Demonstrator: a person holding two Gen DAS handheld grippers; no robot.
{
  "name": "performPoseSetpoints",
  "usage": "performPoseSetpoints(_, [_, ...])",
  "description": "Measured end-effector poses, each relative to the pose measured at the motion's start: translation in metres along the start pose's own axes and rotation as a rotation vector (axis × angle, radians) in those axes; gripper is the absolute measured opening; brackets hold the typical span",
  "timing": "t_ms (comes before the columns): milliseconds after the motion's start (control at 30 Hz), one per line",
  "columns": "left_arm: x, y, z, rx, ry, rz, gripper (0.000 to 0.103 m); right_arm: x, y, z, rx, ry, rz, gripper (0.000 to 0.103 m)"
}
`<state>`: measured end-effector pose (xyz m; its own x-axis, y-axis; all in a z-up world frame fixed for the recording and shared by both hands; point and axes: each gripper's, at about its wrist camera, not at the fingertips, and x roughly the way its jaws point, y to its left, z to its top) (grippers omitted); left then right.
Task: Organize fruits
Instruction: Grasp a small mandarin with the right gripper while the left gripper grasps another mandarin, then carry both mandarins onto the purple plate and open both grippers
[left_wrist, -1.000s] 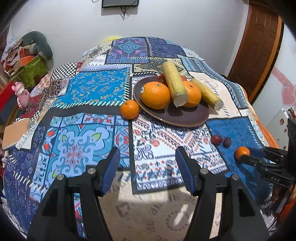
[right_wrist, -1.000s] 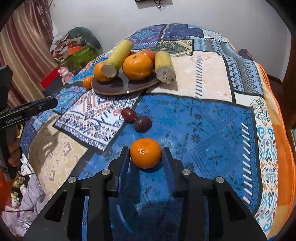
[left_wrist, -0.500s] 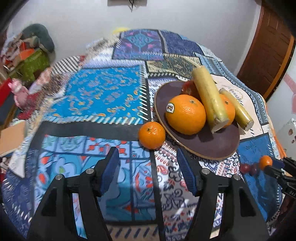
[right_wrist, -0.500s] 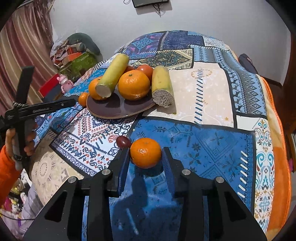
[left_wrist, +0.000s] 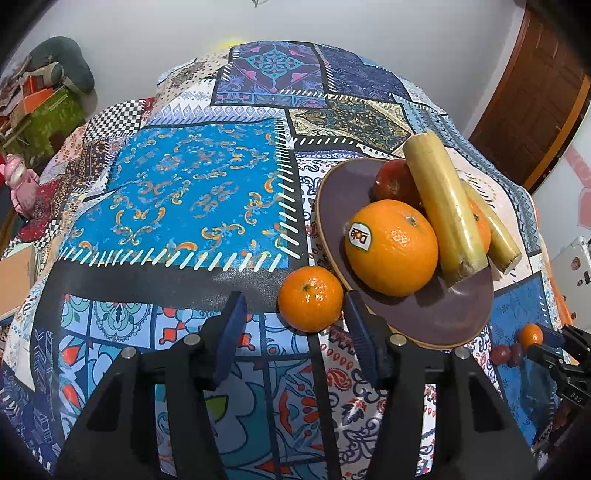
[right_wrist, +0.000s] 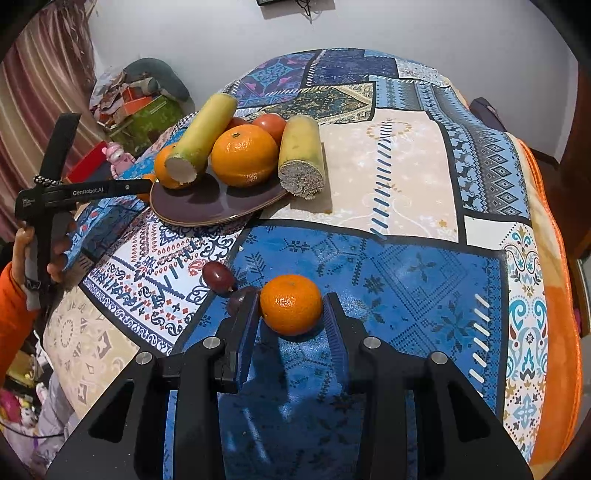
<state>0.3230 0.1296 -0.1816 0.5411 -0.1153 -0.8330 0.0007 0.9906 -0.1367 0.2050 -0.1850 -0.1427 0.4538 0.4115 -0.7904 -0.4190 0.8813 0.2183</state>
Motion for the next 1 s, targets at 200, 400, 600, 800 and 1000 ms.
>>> performPoseSetpoints(200, [0.011, -0.001, 0.000, 0.010, 0.023, 0.045, 0.047, -0.001, 0.000, -0.002, -0.004, 0.004, 0.004, 0.034])
performPoseSetpoints(400, [0.014, -0.004, 0.002, 0.008, 0.009, 0.048, 0.045, 0.004, -0.002, -0.006, 0.002, 0.030, 0.015, 0.034])
performPoseSetpoints(600, [0.014, -0.013, 0.001, 0.053, 0.002, 0.066, 0.038, 0.007, -0.002, -0.008, -0.008, 0.036, 0.015, 0.035])
performPoseSetpoints(800, [-0.003, -0.016, -0.008, 0.052, -0.020, 0.067, 0.038, 0.001, -0.006, -0.006, 0.017, 0.017, 0.031, 0.032])
performPoseSetpoints(1000, [-0.027, -0.029, -0.015, 0.077, -0.049, 0.046, 0.038, -0.012, 0.000, 0.003, 0.007, -0.033, 0.031, 0.032])
